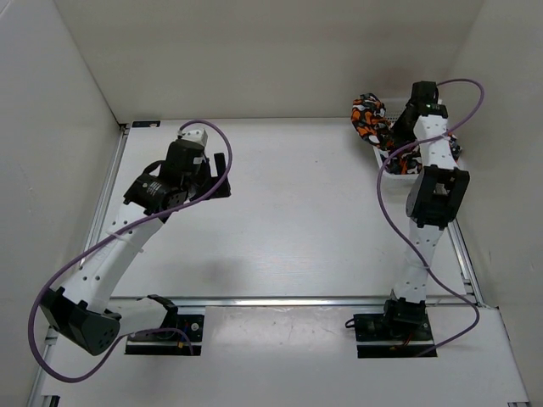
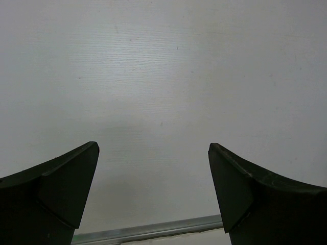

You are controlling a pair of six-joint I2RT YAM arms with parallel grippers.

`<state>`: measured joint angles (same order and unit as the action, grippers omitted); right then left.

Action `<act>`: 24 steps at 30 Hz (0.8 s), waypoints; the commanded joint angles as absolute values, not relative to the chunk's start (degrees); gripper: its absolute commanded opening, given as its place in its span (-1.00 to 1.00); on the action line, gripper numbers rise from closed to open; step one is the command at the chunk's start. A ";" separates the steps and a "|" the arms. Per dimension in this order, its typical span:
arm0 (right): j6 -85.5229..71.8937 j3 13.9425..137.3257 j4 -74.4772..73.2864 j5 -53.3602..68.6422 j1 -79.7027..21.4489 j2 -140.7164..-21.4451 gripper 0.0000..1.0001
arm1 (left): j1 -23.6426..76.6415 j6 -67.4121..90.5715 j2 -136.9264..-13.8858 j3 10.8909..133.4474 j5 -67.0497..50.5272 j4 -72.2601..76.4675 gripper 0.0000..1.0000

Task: Fold and stack the shorts
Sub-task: Grab the shorts from the pile, then move the shorts to the center of the board

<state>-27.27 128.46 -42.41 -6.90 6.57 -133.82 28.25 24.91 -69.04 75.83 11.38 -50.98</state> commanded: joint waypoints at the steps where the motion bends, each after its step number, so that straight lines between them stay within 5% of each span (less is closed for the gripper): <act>1: -25.40 129.82 -38.59 -5.29 5.36 -120.52 -1.00 | 28.39 26.02 -68.38 77.26 11.34 -51.50 1.00; 7: -21.55 131.48 -36.47 6.22 0.80 -106.01 -1.00 | 28.39 28.65 -65.22 75.59 13.88 -52.20 1.00; 15: -14.68 125.53 -36.47 13.01 -18.44 -91.24 -1.00 | 23.82 28.83 -65.83 78.47 17.22 -58.43 1.00; 24: -18.60 81.78 -31.64 2.21 -42.96 -74.90 -0.89 | 13.55 28.31 -64.78 83.58 15.30 -62.67 1.00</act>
<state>-15.73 92.99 -30.20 7.75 -38.70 -76.97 16.32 28.53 -66.72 81.60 16.05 -60.16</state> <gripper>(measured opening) 0.114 0.998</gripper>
